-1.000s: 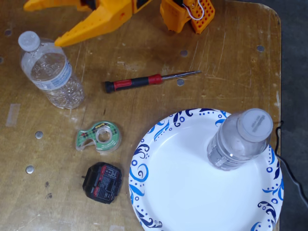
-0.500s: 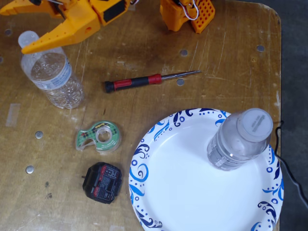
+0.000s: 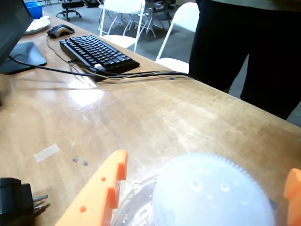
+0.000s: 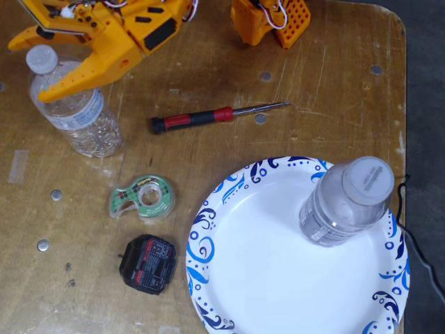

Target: Move the bottles to the plate

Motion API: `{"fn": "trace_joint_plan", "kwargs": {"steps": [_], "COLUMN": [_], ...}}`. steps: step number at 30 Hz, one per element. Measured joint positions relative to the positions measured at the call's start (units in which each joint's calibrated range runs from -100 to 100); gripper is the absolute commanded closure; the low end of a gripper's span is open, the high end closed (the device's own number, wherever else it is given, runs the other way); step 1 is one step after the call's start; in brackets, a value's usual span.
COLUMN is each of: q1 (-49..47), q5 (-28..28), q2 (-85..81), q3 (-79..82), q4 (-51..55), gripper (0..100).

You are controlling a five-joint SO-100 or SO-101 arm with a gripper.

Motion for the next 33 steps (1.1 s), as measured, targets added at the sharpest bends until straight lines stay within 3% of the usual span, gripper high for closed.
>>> {"fn": "trace_joint_plan", "kwargs": {"steps": [5, 13, 20, 27, 33], "q1": [0.0, 0.0, 0.7, 2.5, 4.1], "q5": [0.0, -0.3, -0.5, -0.5, -0.5], "q2": [0.0, 0.0, 0.0, 0.3, 0.4], "q3": [-0.4, -2.2, -2.2, -2.2, -2.2], "q4": [0.0, 0.0, 0.0, 0.0, -0.1], "gripper": [65, 76, 76, 90, 94]}}
